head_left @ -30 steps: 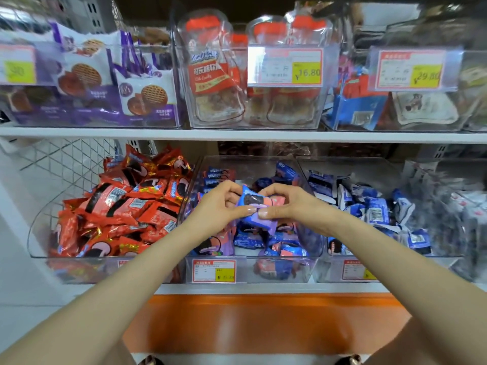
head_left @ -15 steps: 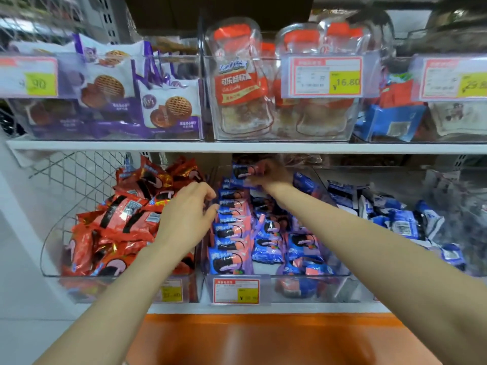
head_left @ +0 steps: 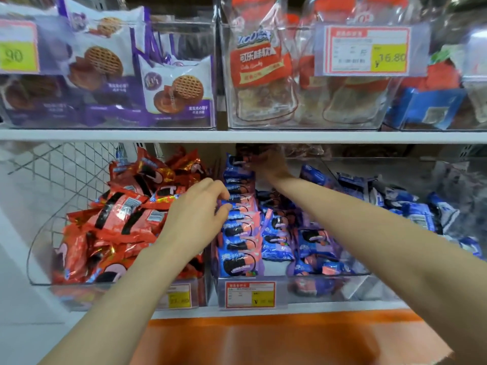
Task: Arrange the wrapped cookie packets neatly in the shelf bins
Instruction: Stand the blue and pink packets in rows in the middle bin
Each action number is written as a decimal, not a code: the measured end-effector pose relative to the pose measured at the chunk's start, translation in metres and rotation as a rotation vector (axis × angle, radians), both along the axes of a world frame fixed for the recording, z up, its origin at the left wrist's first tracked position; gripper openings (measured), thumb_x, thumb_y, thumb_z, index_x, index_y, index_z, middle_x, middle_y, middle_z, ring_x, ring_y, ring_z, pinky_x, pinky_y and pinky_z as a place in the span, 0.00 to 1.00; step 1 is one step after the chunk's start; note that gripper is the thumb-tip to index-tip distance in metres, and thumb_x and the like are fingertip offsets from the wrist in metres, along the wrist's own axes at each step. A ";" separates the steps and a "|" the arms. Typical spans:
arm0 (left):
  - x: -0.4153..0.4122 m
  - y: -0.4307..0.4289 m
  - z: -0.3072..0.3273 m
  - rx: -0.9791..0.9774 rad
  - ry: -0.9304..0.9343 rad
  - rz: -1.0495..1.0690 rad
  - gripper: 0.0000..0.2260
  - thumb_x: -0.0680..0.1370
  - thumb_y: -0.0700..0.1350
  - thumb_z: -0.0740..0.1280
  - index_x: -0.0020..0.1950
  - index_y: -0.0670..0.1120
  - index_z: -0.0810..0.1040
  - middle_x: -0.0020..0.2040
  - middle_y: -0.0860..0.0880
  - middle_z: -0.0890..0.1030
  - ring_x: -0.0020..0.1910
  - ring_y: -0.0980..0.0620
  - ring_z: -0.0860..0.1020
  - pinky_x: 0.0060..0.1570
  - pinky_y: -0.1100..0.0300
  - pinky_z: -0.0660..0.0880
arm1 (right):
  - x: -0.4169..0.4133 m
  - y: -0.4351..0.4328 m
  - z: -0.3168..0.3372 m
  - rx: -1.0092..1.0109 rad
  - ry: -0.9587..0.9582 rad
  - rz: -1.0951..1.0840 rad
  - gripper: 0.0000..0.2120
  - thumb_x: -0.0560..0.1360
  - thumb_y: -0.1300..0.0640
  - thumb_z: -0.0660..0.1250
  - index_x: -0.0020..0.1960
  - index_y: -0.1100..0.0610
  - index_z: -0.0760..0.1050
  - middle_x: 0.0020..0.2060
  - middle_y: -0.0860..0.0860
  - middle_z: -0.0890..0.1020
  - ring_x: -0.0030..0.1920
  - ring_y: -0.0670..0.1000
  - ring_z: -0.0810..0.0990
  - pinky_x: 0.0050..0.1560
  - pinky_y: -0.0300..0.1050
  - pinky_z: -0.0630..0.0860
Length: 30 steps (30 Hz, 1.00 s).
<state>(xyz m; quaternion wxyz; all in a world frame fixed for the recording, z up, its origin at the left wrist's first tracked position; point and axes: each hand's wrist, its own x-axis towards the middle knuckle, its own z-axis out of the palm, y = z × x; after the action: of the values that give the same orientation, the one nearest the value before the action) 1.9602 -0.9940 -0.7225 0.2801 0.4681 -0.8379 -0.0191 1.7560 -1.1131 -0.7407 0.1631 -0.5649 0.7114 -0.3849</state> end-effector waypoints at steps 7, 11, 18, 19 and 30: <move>-0.015 0.005 -0.006 0.040 -0.074 -0.135 0.06 0.79 0.48 0.62 0.54 0.49 0.74 0.51 0.55 0.73 0.48 0.56 0.72 0.39 0.62 0.60 | -0.029 0.065 0.017 0.443 0.662 0.493 0.07 0.73 0.56 0.70 0.49 0.57 0.79 0.44 0.51 0.79 0.45 0.50 0.75 0.38 0.39 0.68; -0.022 0.002 -0.005 0.071 -0.054 -0.097 0.05 0.78 0.47 0.63 0.53 0.49 0.75 0.51 0.54 0.73 0.50 0.54 0.74 0.41 0.61 0.63 | -0.025 0.079 -0.013 0.510 1.066 0.450 0.23 0.71 0.46 0.71 0.58 0.60 0.76 0.53 0.56 0.80 0.53 0.58 0.78 0.47 0.45 0.73; -0.027 0.001 -0.007 0.084 -0.026 -0.054 0.04 0.78 0.47 0.63 0.52 0.49 0.75 0.50 0.54 0.73 0.51 0.53 0.75 0.43 0.59 0.69 | -0.022 0.079 -0.019 0.480 1.057 0.388 0.22 0.70 0.44 0.72 0.55 0.59 0.76 0.52 0.56 0.80 0.52 0.57 0.79 0.44 0.44 0.72; -0.027 0.001 -0.007 0.083 -0.025 -0.055 0.05 0.78 0.47 0.63 0.52 0.49 0.75 0.51 0.54 0.74 0.51 0.53 0.75 0.43 0.59 0.69 | -0.023 0.080 -0.020 0.448 1.069 0.393 0.21 0.70 0.45 0.72 0.54 0.58 0.75 0.51 0.55 0.80 0.52 0.57 0.78 0.44 0.44 0.71; -0.029 0.000 -0.007 0.071 -0.041 -0.046 0.05 0.79 0.48 0.62 0.52 0.49 0.75 0.52 0.54 0.74 0.50 0.54 0.76 0.40 0.61 0.65 | -0.034 0.077 -0.025 0.353 1.004 0.361 0.20 0.71 0.47 0.71 0.60 0.53 0.75 0.55 0.54 0.80 0.56 0.55 0.76 0.58 0.45 0.64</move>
<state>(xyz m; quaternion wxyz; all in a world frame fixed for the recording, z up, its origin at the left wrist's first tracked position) 1.9312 -0.9942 -0.7295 0.2457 0.4584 -0.8529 -0.0456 1.7223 -1.0358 -0.7655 -0.0404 -0.7557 0.6474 0.0900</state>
